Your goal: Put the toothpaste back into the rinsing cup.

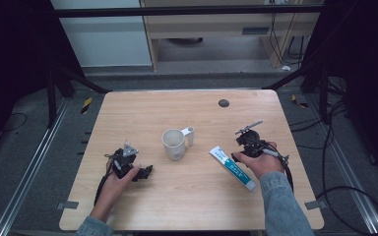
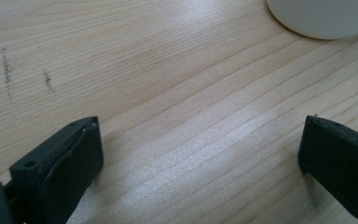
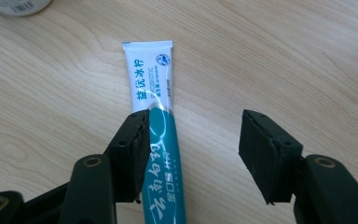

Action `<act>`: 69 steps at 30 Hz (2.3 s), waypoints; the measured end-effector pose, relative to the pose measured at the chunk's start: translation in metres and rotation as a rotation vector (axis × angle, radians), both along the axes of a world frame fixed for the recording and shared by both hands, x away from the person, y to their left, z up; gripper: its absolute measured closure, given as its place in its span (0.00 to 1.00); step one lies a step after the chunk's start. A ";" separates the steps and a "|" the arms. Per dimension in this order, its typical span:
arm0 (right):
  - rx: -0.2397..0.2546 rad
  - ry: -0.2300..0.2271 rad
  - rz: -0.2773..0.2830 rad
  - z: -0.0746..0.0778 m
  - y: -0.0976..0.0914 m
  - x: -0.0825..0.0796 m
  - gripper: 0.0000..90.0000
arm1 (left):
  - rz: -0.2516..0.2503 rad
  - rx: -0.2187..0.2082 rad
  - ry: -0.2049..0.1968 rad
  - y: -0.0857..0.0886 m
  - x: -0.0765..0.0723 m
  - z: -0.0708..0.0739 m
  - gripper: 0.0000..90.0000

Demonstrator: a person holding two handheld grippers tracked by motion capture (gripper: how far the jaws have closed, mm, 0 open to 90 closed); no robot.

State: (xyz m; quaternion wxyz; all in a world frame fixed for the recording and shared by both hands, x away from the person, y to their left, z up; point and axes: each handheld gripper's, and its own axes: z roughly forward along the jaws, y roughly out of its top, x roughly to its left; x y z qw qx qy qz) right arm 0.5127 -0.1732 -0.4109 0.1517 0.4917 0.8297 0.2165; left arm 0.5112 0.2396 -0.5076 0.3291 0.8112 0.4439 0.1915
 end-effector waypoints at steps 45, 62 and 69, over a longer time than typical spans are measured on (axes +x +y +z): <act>-0.075 0.158 0.075 -0.057 0.037 0.027 0.55 | -0.012 -0.004 -0.006 0.001 0.001 0.000 0.00; -0.088 0.156 0.076 -0.059 0.038 0.029 0.62 | -0.017 -0.005 -0.006 0.002 0.001 0.000 0.00; -0.102 0.142 0.082 -0.059 0.040 0.029 0.64 | -0.018 -0.005 -0.006 0.002 0.001 0.000 0.00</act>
